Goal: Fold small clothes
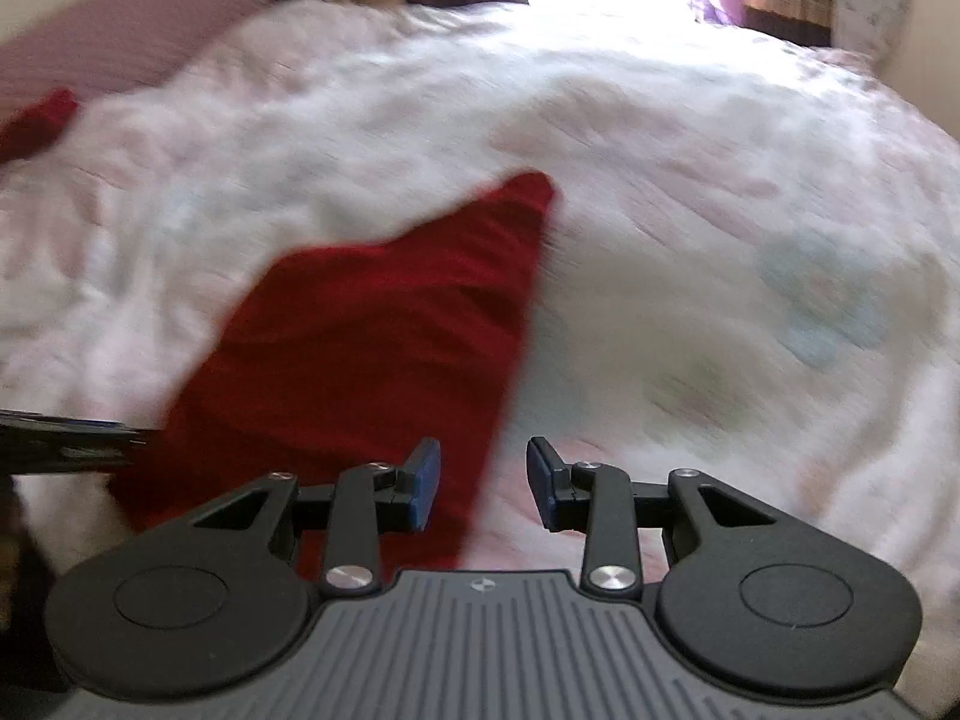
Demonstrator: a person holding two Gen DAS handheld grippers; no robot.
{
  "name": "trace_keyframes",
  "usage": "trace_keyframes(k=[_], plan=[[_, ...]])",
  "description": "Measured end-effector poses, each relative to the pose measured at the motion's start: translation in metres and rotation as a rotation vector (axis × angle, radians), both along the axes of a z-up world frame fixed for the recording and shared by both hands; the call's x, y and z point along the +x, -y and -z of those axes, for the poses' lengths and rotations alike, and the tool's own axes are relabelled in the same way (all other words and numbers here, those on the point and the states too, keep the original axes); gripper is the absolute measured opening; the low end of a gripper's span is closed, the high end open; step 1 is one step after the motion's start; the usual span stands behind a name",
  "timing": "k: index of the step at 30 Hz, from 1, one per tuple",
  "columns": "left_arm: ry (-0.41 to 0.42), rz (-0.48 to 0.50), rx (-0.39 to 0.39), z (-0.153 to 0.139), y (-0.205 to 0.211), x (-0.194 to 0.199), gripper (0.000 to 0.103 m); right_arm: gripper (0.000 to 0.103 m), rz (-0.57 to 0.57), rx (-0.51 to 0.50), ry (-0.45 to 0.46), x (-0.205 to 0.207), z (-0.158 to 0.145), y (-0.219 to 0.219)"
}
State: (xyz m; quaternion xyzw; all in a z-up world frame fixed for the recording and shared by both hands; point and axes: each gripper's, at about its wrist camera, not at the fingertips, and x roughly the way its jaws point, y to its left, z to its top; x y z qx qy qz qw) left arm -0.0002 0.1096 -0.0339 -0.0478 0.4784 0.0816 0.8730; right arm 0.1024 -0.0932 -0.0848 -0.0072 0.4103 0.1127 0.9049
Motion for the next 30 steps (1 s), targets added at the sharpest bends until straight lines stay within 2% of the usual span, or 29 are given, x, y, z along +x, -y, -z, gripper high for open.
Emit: trace_keyframes(k=[2,4,7,8,9,12,15,21,24,26,29,30], plan=[[0.039,0.033,-0.028,-0.009,0.005,-0.004,0.053,0.04,-0.051,0.013,0.004,0.0,0.0,-0.014],[0.062,0.091,-0.059,-0.002,0.013,-0.001,0.057,0.04,-0.096,0.015,-0.028,0.004,0.008,-0.027],[-0.059,0.132,-0.029,0.037,0.029,0.013,0.058,0.04,-0.103,-0.009,-0.11,0.009,0.032,-0.037],[-0.086,0.139,0.004,0.053,0.033,0.014,0.062,0.04,-0.1,-0.027,-0.136,0.01,0.041,-0.038],[-0.079,0.147,0.021,0.059,0.035,0.012,0.063,0.04,-0.096,-0.037,-0.16,0.012,0.05,-0.038],[-0.061,0.151,0.029,0.051,0.037,0.008,0.061,0.039,-0.096,-0.018,-0.186,0.012,0.062,-0.034],[-0.062,0.154,0.034,0.036,0.035,0.012,0.061,0.039,-0.093,-0.01,-0.189,0.014,0.056,-0.033],[0.007,0.142,0.054,0.013,0.029,0.031,0.061,0.039,-0.094,0.003,-0.172,0.019,0.039,-0.035],[0.004,0.144,0.068,0.017,0.032,0.043,0.061,0.039,-0.086,0.002,-0.147,0.026,0.031,-0.031],[-0.038,0.141,0.085,0.03,0.031,0.056,0.063,0.04,-0.069,-0.003,-0.128,0.033,0.03,-0.029],[-0.078,0.119,0.075,0.046,0.026,0.06,0.067,0.042,-0.04,-0.027,-0.14,0.048,0.04,-0.024],[-0.081,0.113,0.067,0.047,0.025,0.061,0.068,0.046,-0.028,-0.042,-0.157,0.053,0.049,-0.022]])
